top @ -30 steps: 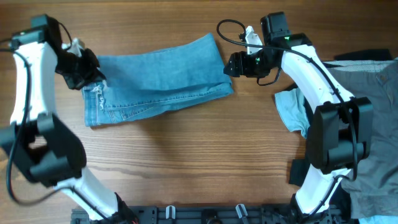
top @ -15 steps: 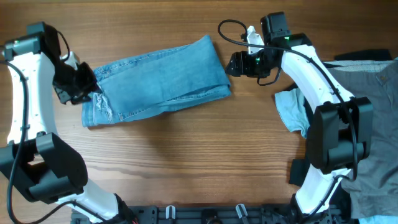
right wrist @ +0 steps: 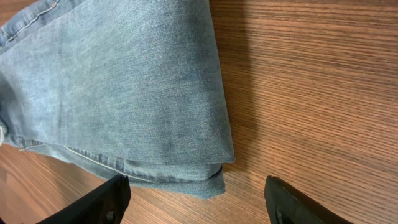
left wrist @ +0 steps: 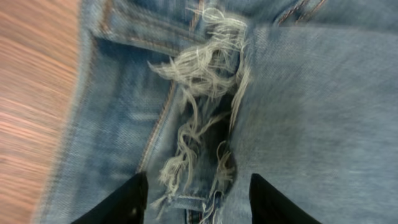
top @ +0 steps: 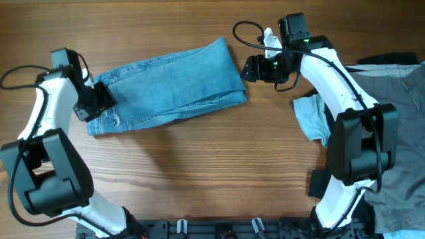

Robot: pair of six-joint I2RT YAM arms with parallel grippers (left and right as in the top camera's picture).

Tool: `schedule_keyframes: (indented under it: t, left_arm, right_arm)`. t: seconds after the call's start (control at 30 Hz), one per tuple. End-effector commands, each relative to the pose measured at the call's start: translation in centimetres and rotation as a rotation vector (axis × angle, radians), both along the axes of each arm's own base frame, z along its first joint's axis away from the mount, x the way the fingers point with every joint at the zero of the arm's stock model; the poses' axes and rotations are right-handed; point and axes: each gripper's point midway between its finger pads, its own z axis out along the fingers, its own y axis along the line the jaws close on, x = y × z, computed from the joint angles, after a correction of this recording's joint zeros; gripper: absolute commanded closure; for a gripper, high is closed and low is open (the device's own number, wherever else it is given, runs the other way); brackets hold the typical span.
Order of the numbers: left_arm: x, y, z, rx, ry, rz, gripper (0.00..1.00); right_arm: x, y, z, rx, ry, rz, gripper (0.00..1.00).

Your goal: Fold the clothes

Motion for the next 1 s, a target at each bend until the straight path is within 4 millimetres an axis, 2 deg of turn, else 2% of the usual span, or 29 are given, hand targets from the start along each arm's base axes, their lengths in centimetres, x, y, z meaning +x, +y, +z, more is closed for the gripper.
schedule_keyframes:
  t: [0.0,0.07,0.17,0.2,0.27,0.33,0.47,0.57,0.67,0.73,0.8,0.87,0.97]
  left_arm:
    - [-1.5,-1.2,-2.4,-0.063,0.028,-0.001,0.49]
    - [-1.4,-2.5,-2.9,-0.127,0.006,-0.011,0.57]
    - [-1.0,-3.0,-2.8,-0.163,-0.016,-0.016,0.83]
    - [-1.0,-3.1,-2.8,-0.166,-0.016,-0.015,0.95]
    - [-1.2,-3.1,-2.5,-0.168,-0.009,-0.012,0.96]
    - [-1.0,-3.1,-1.1,-0.168,-0.013,-0.011,0.96]
    - [0.7,-2.6,4.8,-0.152,-0.099,0.035,0.96]
    - [1.8,-2.3,10.2,-0.12,-0.234,0.041,0.96]
    - [2.0,-2.3,14.9,-0.094,-0.365,0.054,0.96]
    - [1.3,-2.0,17.2,-0.055,-0.423,0.059,0.96]
    - [0.3,-1.5,17.9,-0.008,-0.423,0.075,0.96]
    - [-0.8,-0.4,17.4,0.06,-0.374,0.105,0.96]
    - [-1.8,0.9,15.7,0.126,-0.285,0.126,0.96]
  right_arm:
    - [-0.2,-0.2,-0.9,-0.013,0.02,-0.005,0.26]
    - [-0.1,-0.1,-0.8,-0.012,0.016,-0.005,0.26]
    - [-0.1,-0.1,-0.8,-0.012,0.014,-0.005,0.26]
    - [0.0,-0.1,-0.8,-0.011,0.013,-0.006,0.26]
    - [0.0,-0.1,-0.8,-0.011,0.012,-0.005,0.26]
    - [0.0,-0.1,-0.8,-0.011,0.012,-0.005,0.27]
    - [-0.1,-0.1,-0.8,-0.012,0.017,-0.007,0.27]
    - [-1.4,-0.4,-1.2,-0.014,0.104,-0.055,0.28]
    - [-2.3,0.3,-1.5,-0.005,0.124,-0.024,0.44]
    - [-2.7,1.1,-2.0,-0.004,0.116,0.002,0.55]
    - [-3.1,2.2,-2.5,0.013,0.101,0.039,0.59]
    - [-3.6,3.2,-3.4,0.021,0.093,0.064,0.57]
    - [-3.7,3.7,-4.2,0.019,0.068,0.078,0.44]
